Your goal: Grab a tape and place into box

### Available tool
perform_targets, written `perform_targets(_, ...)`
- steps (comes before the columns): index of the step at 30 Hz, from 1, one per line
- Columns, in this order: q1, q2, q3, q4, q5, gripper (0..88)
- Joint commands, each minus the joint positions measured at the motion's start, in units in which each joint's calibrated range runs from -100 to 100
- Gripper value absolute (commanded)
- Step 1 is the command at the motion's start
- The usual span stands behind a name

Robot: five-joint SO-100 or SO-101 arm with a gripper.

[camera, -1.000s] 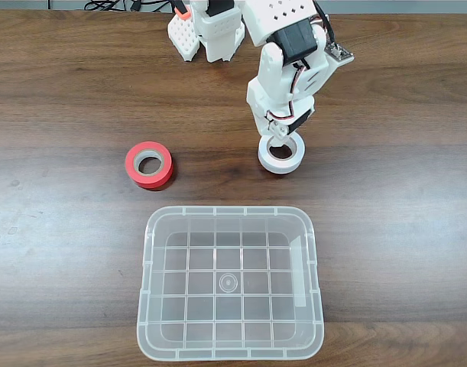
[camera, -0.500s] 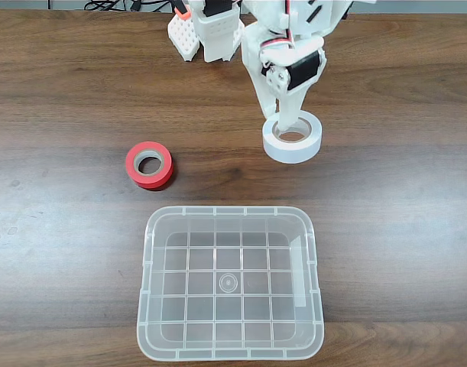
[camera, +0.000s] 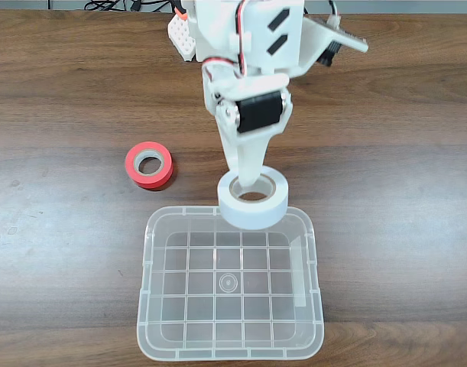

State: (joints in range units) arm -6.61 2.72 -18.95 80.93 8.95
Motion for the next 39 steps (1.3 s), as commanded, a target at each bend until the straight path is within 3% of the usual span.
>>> perform_targets(1, 1.8, 11.0, -19.5, -0.5, 0.2, 2.1)
perform_targets(7, 2.5, 24.9, -31.4, -0.5, 0.2, 2.1)
perform_targets(18, 2.5, 37.3, -37.7, -0.5, 0.1, 2.1)
perform_targets(26, 2.5, 39.0, -37.6, -0.5, -0.1, 12.3)
perform_targets(39, 3.2, 36.5, -37.7, 0.2, -0.3, 12.1)
